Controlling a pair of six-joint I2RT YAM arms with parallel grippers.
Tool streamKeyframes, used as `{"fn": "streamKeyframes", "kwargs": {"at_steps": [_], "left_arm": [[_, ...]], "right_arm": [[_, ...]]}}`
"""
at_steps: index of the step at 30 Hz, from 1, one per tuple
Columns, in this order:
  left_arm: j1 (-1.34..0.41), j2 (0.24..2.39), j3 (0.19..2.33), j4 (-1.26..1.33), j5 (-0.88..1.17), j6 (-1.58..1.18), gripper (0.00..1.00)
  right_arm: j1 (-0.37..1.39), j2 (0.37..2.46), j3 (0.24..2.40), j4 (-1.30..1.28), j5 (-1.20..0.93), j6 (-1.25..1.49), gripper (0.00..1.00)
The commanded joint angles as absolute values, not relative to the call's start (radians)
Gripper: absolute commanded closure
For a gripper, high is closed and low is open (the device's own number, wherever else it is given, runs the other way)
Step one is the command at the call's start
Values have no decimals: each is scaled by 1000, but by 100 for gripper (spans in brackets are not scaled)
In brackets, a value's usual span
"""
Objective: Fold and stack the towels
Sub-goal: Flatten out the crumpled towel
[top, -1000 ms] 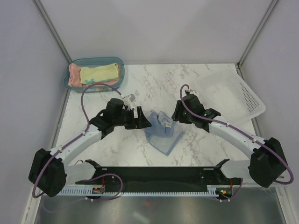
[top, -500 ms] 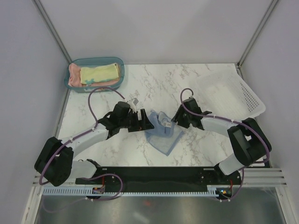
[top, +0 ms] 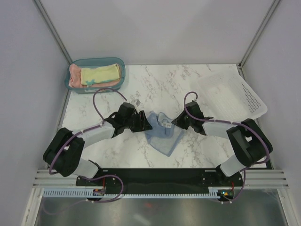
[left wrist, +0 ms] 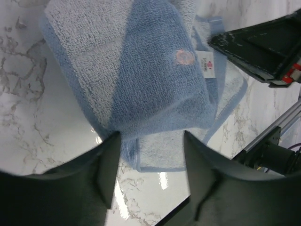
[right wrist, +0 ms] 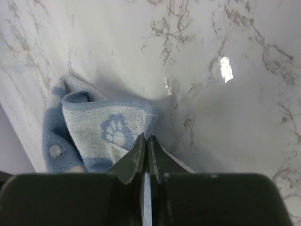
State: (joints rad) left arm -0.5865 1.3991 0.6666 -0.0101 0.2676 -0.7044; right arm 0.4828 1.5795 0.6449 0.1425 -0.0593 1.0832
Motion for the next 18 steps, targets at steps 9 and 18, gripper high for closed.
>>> {"fn": "streamKeyframes", "kwargs": {"at_steps": [9,18], "left_arm": [[-541,1684,1060,6,429,-626,72],[-607,1493,1053,-252,83,-446,24]], "right_arm": [[483,1077,625,-112,149,988,95],[534,871,497,47,175,1322,100]]}}
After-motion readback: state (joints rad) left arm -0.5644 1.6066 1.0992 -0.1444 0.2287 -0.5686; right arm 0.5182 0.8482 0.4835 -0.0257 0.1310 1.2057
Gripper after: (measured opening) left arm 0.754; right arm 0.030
